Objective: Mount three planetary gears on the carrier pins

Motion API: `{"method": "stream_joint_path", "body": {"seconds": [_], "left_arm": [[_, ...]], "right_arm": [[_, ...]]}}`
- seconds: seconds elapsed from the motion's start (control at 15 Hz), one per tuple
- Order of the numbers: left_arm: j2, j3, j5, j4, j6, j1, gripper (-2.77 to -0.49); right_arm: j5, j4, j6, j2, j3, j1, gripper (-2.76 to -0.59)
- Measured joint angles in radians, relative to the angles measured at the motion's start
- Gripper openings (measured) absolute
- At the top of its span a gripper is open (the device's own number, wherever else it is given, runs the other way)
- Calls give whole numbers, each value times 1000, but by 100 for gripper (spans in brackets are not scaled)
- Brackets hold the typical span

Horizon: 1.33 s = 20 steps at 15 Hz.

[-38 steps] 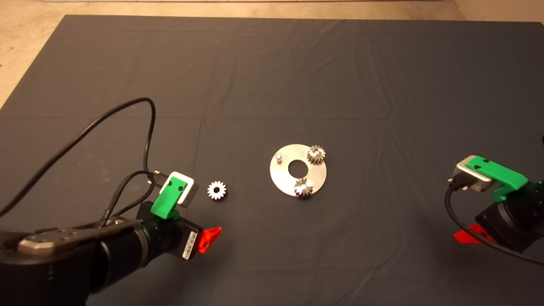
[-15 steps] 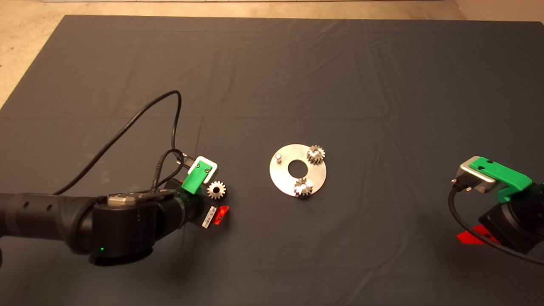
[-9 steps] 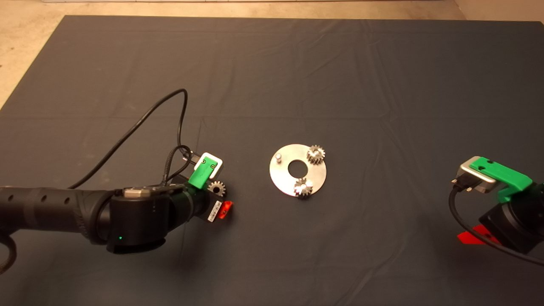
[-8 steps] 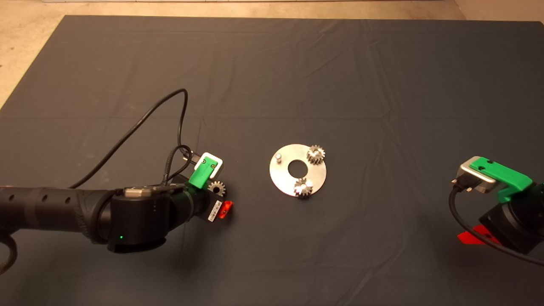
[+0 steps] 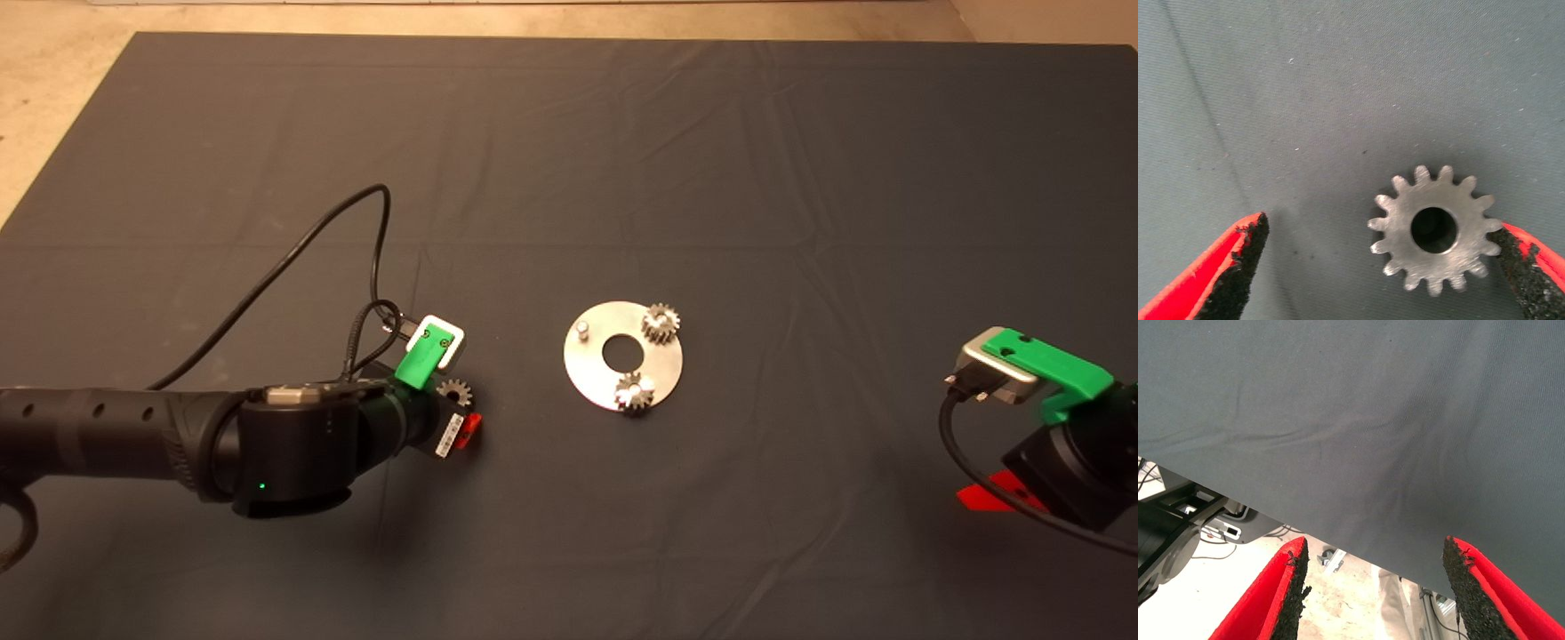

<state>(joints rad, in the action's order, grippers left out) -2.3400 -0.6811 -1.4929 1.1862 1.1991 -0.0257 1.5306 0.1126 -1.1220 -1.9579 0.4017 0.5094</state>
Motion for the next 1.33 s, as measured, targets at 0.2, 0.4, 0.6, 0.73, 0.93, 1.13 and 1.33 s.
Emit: {"method": "stream_joint_path", "body": {"seconds": [0.2,0.4,0.6,0.73,0.93,1.13,1.33], "left_arm": [[0,0,12,0,11,0,-102],[2,0,14,0,13,0,-118],[2,0,16,0,16,0,-132],[2,0,16,0,18,0,-141],[2,2,20,0,18,0,-158],[1,3,21,0,18,0,-171],[2,8,21,0,18,0,-184]], "right_arm": [[0,0,0,0,0,0,-188],[0,0,3,0,0,0,-188],[0,0,3,0,0,0,-188],[0,0,3,0,0,0,-188],[0,0,3,0,0,0,-188],[0,0,3,0,0,0,-188],[0,0,3,0,0,0,-188]]}}
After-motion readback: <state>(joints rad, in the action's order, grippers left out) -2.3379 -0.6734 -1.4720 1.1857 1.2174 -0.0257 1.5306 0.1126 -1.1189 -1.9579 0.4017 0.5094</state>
